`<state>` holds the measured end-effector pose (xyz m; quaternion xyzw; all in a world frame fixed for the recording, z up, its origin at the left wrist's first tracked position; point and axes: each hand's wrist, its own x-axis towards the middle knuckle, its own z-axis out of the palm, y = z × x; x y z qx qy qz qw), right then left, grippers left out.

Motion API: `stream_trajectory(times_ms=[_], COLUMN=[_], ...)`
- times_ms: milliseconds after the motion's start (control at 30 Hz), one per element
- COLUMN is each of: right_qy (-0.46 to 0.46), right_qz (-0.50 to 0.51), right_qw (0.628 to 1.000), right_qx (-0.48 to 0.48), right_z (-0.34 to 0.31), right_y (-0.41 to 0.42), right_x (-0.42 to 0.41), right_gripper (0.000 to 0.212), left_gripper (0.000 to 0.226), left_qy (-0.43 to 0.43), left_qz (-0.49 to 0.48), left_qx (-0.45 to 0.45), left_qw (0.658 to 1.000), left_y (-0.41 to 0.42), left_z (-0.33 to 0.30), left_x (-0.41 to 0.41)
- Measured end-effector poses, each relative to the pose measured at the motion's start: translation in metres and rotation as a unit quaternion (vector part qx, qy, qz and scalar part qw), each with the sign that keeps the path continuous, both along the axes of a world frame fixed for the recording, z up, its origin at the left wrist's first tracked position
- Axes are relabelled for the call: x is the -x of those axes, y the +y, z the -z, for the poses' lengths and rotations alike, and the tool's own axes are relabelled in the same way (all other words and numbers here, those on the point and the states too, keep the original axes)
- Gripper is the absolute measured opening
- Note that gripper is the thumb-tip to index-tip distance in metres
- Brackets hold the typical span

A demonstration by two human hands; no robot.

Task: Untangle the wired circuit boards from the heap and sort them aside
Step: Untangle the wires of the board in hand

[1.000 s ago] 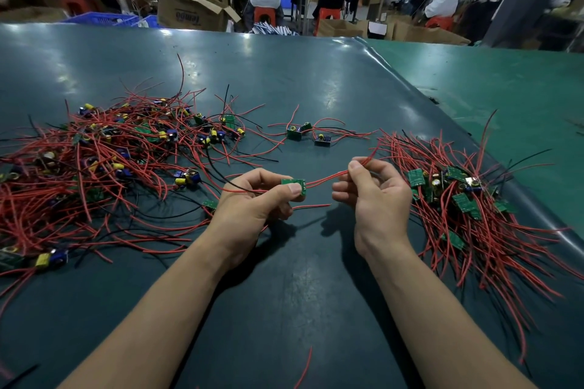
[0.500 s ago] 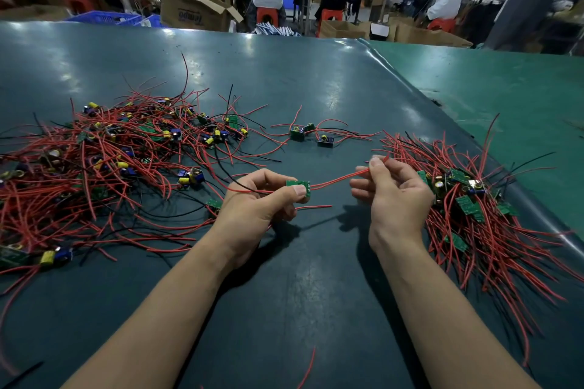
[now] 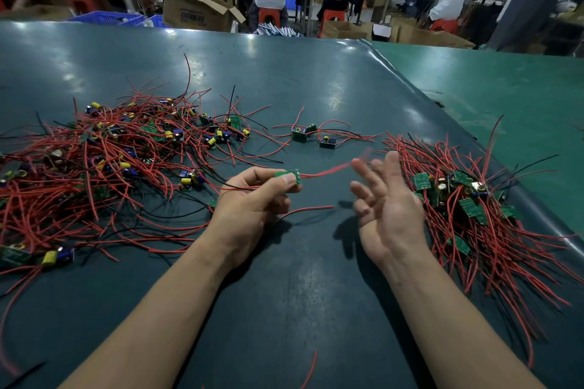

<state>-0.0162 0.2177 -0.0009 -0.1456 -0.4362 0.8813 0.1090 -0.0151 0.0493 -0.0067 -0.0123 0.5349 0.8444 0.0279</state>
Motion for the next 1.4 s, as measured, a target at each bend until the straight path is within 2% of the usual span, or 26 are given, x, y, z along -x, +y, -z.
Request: stream_trajectory(times_ms=[67, 133, 200, 267, 367, 467, 633, 767, 867, 1000, 1133, 1200, 1267, 1333, 1400], right_qy=[-0.027, -0.023, -0.007, 0.002, 0.008, 0.01, 0.022, 0.016, 0.005, 0.011, 0.028, 0.022, 0.031, 0.062, 0.092], right_qz=[-0.095, -0.177, -0.192, -0.176, -0.144, -0.086, 0.05, 0.118, 0.152, 0.155, 0.126, 0.087, 0.062, 0.059, 0.046], right_qw=[0.995, 0.982, 0.977, 0.979, 0.983, 0.99, 0.995, 0.99, 0.984, 0.974, 0.94, 0.915, 0.865, 0.822, 0.83], right_qx=[-0.027, -0.065, -0.089, -0.1, -0.115, -0.113, -0.083, -0.07, -0.094, -0.166, -0.315, -0.393, -0.498, -0.564, -0.549], right_z=[0.001, 0.002, 0.003, 0.004, 0.006, 0.007, 0.005, 0.007, 0.012, 0.019, 0.024, 0.027, 0.03, 0.028, 0.023], right_y=[-0.007, -0.016, -0.021, -0.02, -0.018, -0.013, -0.001, 0.006, 0.006, 0.006, 0.003, 0.001, -0.002, -0.006, -0.011], right_x=[-0.004, -0.008, -0.008, -0.007, -0.004, -0.001, 0.007, 0.012, 0.013, 0.016, 0.015, 0.014, 0.012, 0.009, 0.005], right_gripper=[0.05, 0.04, 0.021, 0.01, 0.008, 0.009, 0.01, 0.011, 0.011, 0.011, 0.016, 0.014, 0.026, 0.031, 0.021], left_gripper=[0.019, 0.02, 0.022, 0.024, 0.019, 0.009, 0.009, 0.01, 0.012, 0.012, 0.008, 0.024, 0.041, 0.048, 0.048], left_qy=[-0.004, 0.003, 0.012, 0.014, 0.017, 0.021, 0.033, 0.036, 0.038, 0.048, 0.079, 0.09, 0.093, 0.085, 0.07], left_qz=[0.003, 0.019, 0.035, 0.037, 0.031, 0.024, 0.029, 0.028, 0.018, -0.06, -0.108, -0.119, -0.135, -0.141, -0.113], left_qx=[-0.009, 0.01, 0.042, 0.053, 0.058, 0.06, 0.069, 0.051, 0.041, 0.059, 0.053, 0.046, 0.041, 0.033, -0.001], left_qw=[1.0, 1.0, 0.998, 0.998, 0.998, 0.998, 0.997, 0.998, 0.998, 0.995, 0.99, 0.988, 0.986, 0.986, 0.991], left_y=[-0.001, -0.001, 0.0, 0.001, 0.001, 0.001, 0.002, 0.002, 0.002, 0.0, 0.0, 0.0, -0.004, -0.008, -0.008], left_z=[0.001, 0.001, 0.001, 0.001, 0.002, 0.002, 0.003, 0.003, 0.003, 0.005, 0.004, 0.001, -0.002, -0.004, -0.006], left_x=[0.001, 0.0, -0.001, -0.002, -0.001, -0.001, -0.001, 0.0, 0.0, 0.005, 0.006, 0.004, 0.004, 0.005, 0.005])
